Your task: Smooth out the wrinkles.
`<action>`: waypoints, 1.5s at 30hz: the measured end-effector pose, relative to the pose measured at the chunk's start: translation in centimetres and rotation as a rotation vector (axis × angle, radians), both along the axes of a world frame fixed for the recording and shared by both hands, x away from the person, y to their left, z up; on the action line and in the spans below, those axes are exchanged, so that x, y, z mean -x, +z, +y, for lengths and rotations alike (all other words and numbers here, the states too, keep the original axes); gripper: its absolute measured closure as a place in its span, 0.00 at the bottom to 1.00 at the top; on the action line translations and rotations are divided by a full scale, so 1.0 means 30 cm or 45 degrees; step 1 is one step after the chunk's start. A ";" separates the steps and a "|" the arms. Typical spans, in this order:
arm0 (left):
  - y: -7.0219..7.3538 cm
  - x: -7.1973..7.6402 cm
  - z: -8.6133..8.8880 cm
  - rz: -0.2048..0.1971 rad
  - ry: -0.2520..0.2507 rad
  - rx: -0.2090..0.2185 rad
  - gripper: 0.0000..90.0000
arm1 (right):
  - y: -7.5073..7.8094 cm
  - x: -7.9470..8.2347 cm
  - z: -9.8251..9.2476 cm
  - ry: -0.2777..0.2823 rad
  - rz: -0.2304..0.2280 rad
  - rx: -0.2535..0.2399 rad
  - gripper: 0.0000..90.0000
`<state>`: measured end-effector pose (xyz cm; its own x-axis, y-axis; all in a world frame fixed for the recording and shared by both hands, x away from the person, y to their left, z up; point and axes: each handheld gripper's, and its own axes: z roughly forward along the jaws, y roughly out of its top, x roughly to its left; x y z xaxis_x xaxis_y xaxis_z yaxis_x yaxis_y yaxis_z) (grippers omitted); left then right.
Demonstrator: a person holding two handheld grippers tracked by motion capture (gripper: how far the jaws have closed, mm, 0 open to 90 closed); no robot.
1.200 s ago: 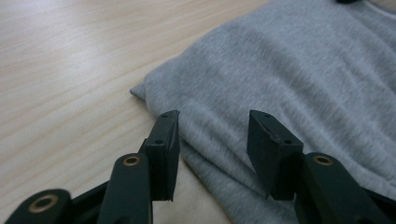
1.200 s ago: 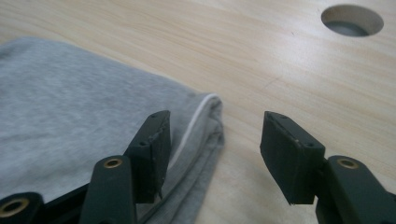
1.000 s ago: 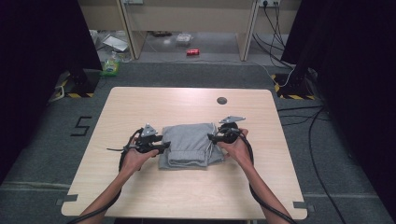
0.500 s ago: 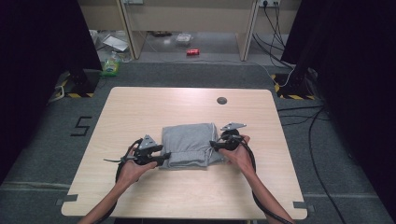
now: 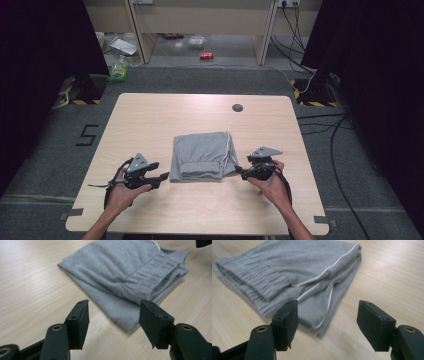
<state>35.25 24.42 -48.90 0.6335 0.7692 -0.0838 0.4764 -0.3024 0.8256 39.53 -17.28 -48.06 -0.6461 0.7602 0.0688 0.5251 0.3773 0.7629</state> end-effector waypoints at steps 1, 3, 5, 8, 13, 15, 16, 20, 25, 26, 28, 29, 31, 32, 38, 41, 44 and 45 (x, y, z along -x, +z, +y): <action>-0.005 0.014 0.010 0.005 0.004 0.000 0.44 | -0.004 0.009 -0.003 0.000 0.004 0.003 0.37; -0.014 0.032 0.024 0.023 0.008 0.004 0.42 | -0.013 0.032 -0.011 0.003 0.009 0.007 0.37; -0.026 0.050 0.037 0.045 0.009 0.002 0.40 | -0.024 0.052 -0.018 0.005 0.025 0.009 0.36; -0.043 0.070 0.055 0.068 0.025 -0.006 0.35 | -0.038 0.069 -0.025 0.006 0.038 0.018 0.35; -0.068 0.091 0.078 0.095 0.050 -0.035 0.31 | -0.050 0.097 -0.026 0.001 0.042 0.047 0.33; -0.074 0.103 0.084 0.102 0.063 -0.060 0.27 | -0.057 0.110 -0.028 0.003 0.054 0.048 0.32; -0.075 0.111 0.087 0.096 0.067 -0.077 0.25 | -0.062 0.116 -0.031 0.005 0.060 0.051 0.32; -0.084 0.137 0.101 0.098 0.075 -0.104 0.23 | -0.078 0.136 -0.039 -0.002 0.082 0.077 0.31; -0.113 0.159 0.115 0.087 0.086 -0.159 0.19 | -0.089 0.143 -0.035 -0.003 0.116 0.098 0.27; -0.112 0.159 0.116 0.092 0.086 -0.164 0.19 | -0.091 0.144 -0.032 -0.001 0.111 0.106 0.26; -0.113 0.159 0.116 0.091 0.085 -0.163 0.18 | -0.091 0.145 -0.027 0.000 0.107 0.118 0.25; -0.115 0.160 0.114 0.086 0.086 -0.160 0.17 | -0.092 0.146 -0.026 0.004 0.104 0.125 0.24; -0.116 0.161 0.113 0.086 0.087 -0.160 0.16 | -0.093 0.147 -0.022 0.014 0.097 0.144 0.22; -0.116 0.160 0.113 0.085 0.087 -0.160 0.16 | -0.093 0.149 -0.020 0.013 0.097 0.152 0.22; -0.116 0.160 0.113 0.085 0.087 -0.159 0.16 | -0.095 0.152 -0.012 0.021 0.080 0.184 0.22; -0.116 0.160 0.113 0.085 0.087 -0.159 0.16 | -0.095 0.151 -0.013 0.021 0.080 0.186 0.22; -0.116 0.160 0.113 0.085 0.087 -0.159 0.16 | -0.094 0.148 -0.018 0.020 0.080 0.182 0.22; -0.116 0.160 0.113 0.085 0.087 -0.159 0.16 | -0.094 0.147 -0.020 0.021 0.082 0.180 0.22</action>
<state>30.43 27.81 -52.38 0.5753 0.8176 -0.0250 0.5522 -0.3657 0.7492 35.12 -17.88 -50.89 -0.6563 0.7545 0.0032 0.5639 0.4877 0.6665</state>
